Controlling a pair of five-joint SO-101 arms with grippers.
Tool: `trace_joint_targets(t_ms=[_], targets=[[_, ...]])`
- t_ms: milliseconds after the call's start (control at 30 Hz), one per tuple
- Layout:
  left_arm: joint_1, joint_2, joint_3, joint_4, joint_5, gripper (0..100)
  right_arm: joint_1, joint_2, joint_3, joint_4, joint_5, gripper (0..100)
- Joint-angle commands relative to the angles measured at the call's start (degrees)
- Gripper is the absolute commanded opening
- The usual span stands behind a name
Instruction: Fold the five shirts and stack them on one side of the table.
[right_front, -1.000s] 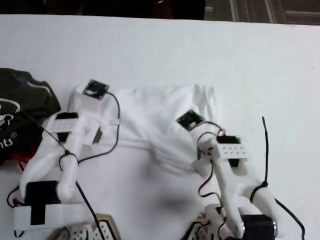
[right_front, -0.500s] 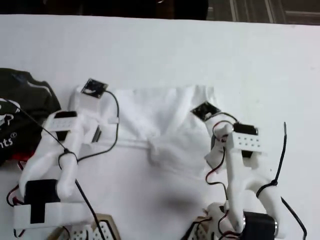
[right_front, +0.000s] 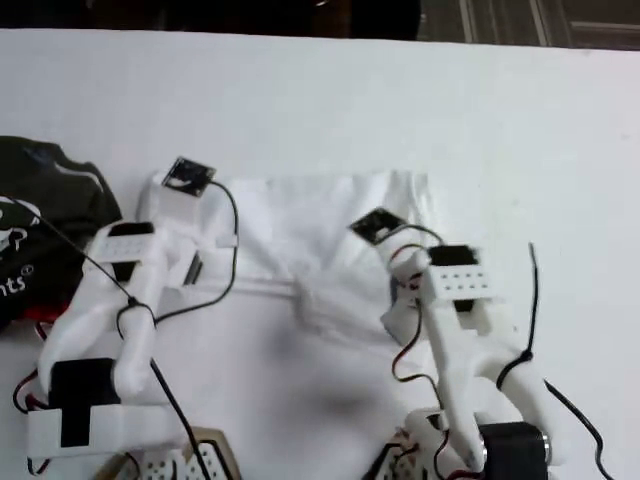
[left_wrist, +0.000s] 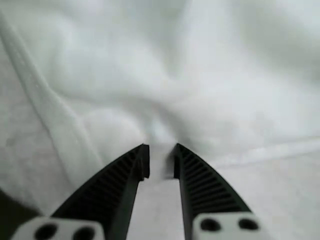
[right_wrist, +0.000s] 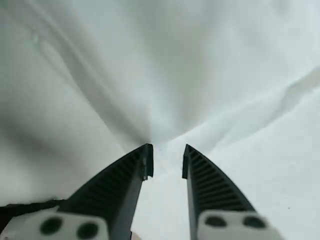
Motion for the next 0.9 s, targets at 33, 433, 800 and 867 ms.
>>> trace_joint_targets(t_ms=[33,433,800,867], targets=[[-0.8,-0.4,-1.1,0.4,-0.1,11,-4.0,0.2,-1.6,-1.6,-1.9,10.9],[-0.8,-0.4,-1.1,0.4,-0.1,11,-4.3,0.3,1.8,-2.6,-1.5,11.0],[-1.1,-0.4,-0.7,0.4,-0.1,11,-4.2,1.2,2.2,-4.0,-1.5,15.7],[-1.1,-0.4,-0.7,0.4,-0.1,11,-4.2,2.8,2.1,-4.9,-1.4,17.0]])
